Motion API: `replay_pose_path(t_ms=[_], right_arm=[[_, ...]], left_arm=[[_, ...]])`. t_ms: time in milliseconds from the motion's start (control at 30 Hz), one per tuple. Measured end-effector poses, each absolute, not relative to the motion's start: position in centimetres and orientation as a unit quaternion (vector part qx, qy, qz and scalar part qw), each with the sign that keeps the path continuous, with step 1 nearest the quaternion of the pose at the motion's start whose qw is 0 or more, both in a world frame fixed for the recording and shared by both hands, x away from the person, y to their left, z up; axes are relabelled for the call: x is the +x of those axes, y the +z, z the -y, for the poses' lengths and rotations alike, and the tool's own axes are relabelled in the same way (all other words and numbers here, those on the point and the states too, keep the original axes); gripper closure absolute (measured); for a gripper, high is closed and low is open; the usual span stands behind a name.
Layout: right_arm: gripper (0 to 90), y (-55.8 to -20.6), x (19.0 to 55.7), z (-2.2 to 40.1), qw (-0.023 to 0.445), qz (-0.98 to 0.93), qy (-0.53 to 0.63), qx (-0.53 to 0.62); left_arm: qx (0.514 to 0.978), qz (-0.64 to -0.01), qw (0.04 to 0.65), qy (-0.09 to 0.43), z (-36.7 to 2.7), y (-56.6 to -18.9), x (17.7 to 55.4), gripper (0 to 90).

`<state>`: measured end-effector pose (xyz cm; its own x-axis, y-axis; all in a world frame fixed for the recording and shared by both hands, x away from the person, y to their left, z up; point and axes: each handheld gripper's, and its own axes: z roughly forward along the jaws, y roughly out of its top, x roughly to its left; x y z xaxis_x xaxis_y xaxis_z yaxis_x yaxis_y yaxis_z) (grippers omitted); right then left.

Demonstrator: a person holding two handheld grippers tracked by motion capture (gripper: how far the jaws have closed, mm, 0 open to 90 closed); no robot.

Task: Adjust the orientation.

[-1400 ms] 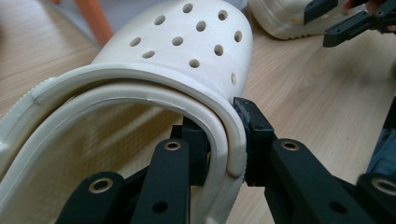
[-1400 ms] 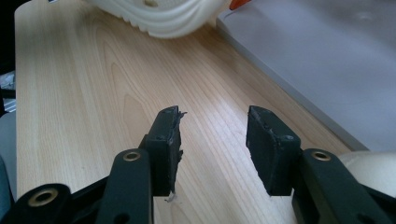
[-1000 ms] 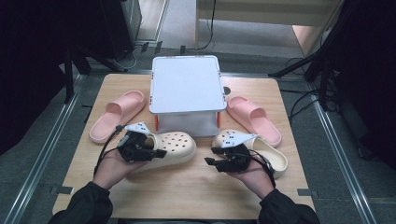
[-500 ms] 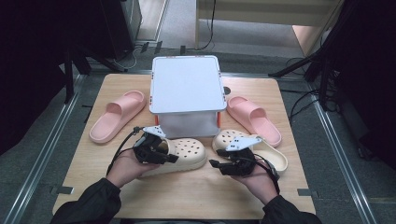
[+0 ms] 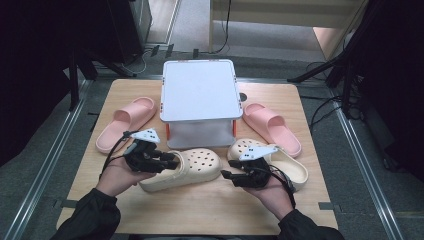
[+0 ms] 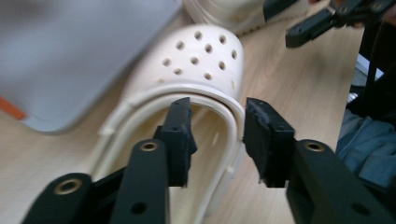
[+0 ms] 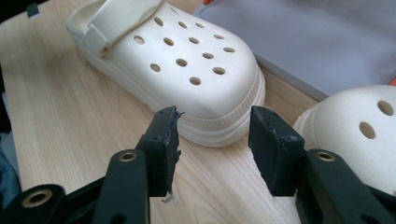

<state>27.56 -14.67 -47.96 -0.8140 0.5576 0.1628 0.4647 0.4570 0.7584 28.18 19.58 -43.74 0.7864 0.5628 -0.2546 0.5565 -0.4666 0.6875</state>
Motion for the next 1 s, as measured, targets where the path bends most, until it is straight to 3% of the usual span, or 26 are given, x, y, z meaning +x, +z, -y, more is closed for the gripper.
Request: replay_pose_path(t_ms=[133, 333, 433, 733, 1000], right_arm=[[57.5, -48.0, 27.6, 14.1, 0.053, -0.844, 0.430, 0.316], [78.4, -48.6, 26.9, 11.8, 0.031, -0.844, 0.441, 0.303], [86.5, -49.5, 26.8, 10.6, 0.025, -0.854, 0.422, 0.303], [86.6, -50.5, 27.5, 10.5, 0.031, -0.860, 0.401, 0.313], [86.6, -50.4, 27.8, 10.5, 0.030, -0.863, 0.398, 0.310]], left_arm=[[0.855, -0.346, 0.384, 0.038, -21.4, -43.9, 28.8, 74.2], [0.852, -0.376, 0.359, 0.052, -24.8, -46.2, 30.7, 88.1], [0.848, -0.377, 0.369, 0.049, -25.2, -46.8, 31.2, 88.7], [0.866, -0.370, 0.335, 0.035, -24.1, -49.1, 31.9, 89.1], [0.855, -0.389, 0.342, 0.016, -24.3, -49.2, 31.2, 89.5]])
